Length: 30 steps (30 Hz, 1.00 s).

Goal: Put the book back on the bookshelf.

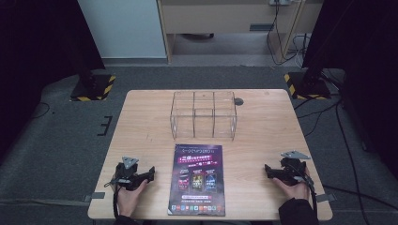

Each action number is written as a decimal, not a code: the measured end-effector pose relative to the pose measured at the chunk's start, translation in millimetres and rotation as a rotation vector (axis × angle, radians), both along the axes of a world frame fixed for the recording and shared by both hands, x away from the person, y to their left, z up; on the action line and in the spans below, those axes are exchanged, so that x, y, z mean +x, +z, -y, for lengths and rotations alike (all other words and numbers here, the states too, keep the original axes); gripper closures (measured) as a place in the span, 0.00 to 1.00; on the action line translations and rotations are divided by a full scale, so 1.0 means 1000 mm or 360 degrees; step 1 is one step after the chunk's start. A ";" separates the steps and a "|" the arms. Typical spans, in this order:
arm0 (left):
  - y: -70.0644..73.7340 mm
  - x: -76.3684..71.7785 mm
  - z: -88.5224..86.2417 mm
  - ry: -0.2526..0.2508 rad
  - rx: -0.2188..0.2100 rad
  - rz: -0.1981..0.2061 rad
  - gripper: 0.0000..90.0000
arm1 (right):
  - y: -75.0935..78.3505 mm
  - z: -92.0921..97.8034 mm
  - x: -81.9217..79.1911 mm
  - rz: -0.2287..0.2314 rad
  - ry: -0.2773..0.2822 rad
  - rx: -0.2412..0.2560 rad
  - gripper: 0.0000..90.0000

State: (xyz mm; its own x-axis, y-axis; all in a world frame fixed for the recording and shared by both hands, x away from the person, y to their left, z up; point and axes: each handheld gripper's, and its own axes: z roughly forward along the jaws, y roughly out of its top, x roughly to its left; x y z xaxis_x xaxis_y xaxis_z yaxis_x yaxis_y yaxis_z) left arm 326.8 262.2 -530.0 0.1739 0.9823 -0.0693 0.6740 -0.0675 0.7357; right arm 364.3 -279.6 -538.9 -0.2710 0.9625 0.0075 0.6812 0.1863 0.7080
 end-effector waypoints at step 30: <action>0.036 -0.022 0.025 -0.0133 -0.0124 0.0198 0.24 | 0.056 -0.043 -0.019 0.0310 0.0183 0.0274 0.17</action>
